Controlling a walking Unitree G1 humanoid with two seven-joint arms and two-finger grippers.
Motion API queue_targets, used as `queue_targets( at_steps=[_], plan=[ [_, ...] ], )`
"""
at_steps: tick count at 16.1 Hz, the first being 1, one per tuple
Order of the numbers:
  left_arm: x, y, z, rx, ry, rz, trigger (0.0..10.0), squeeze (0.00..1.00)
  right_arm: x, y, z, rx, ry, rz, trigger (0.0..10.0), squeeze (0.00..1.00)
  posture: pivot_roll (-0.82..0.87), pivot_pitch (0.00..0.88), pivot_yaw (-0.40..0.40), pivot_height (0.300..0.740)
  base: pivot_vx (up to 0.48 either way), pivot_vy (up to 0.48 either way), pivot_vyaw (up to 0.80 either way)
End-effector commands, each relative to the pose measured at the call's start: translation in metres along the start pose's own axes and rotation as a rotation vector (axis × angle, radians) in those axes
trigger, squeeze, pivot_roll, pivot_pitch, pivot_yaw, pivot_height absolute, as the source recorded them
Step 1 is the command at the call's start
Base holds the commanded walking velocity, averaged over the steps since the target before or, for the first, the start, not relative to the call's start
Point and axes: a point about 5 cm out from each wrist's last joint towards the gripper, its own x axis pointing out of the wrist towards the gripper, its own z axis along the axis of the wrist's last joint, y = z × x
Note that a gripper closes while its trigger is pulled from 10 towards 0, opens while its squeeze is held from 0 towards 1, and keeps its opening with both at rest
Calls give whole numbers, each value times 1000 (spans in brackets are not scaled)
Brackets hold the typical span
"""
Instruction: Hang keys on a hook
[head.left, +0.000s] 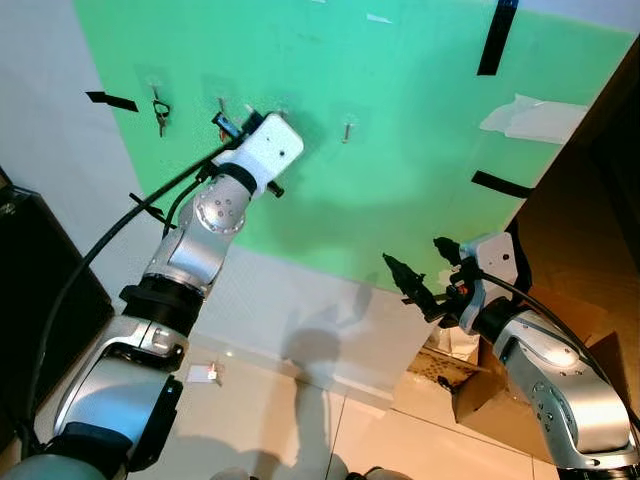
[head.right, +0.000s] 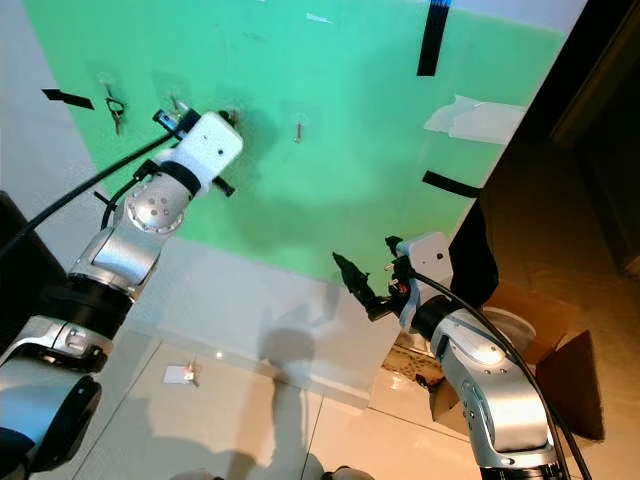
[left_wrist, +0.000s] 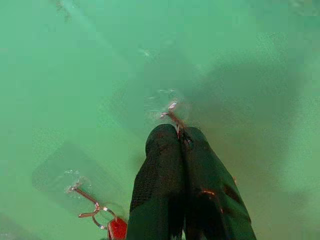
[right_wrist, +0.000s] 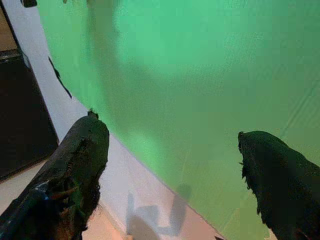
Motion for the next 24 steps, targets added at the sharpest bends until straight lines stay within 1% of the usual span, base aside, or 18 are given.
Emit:
queue_targets(
  at_steps=[1,3,4,6,8,15,16,21,24],
  plan=[
    [-1,-5,5,51,-36,-39,10000,0,-1,1,5,-7,-9,6,10000,0,-119,0,-77,740,0,0,0],
    [-1,0,14,-33,-81,15,10000,0,-1,0,5,-11,-9,3,10000,0,-123,0,-76,740,0,0,0],
    [-2,3,17,-54,-90,45,10000,0,-1,0,6,-11,-9,2,10000,0,-124,0,-76,740,0,0,0],
    [-3,2,17,-54,-88,47,10000,0,-1,0,6,-13,-7,1,10000,0,-124,0,-76,740,0,0,0],
    [-6,-8,12,-54,-57,10,10000,0,-1,0,5,-15,-5,4,10000,0,-124,0,-79,740,0,0,0],
    [-9,-12,1,-24,6,-31,10000,0,-1,1,5,-16,-1,11,10000,0,-121,0,-79,740,0,0,0],
    [-9,-12,1,-23,6,-29,10000,0,0,1,5,-15,-1,11,10000,0,-121,0,-79,740,0,0,0],
    [-6,0,13,-22,-47,39,10000,0,-1,2,5,-11,-2,11,10000,0,-123,0,-77,740,0,0,0],
    [-4,4,15,-22,-53,64,10000,0,-2,1,5,-10,-2,11,10000,0,-122,0,-79,740,0,0,0]
  ],
)
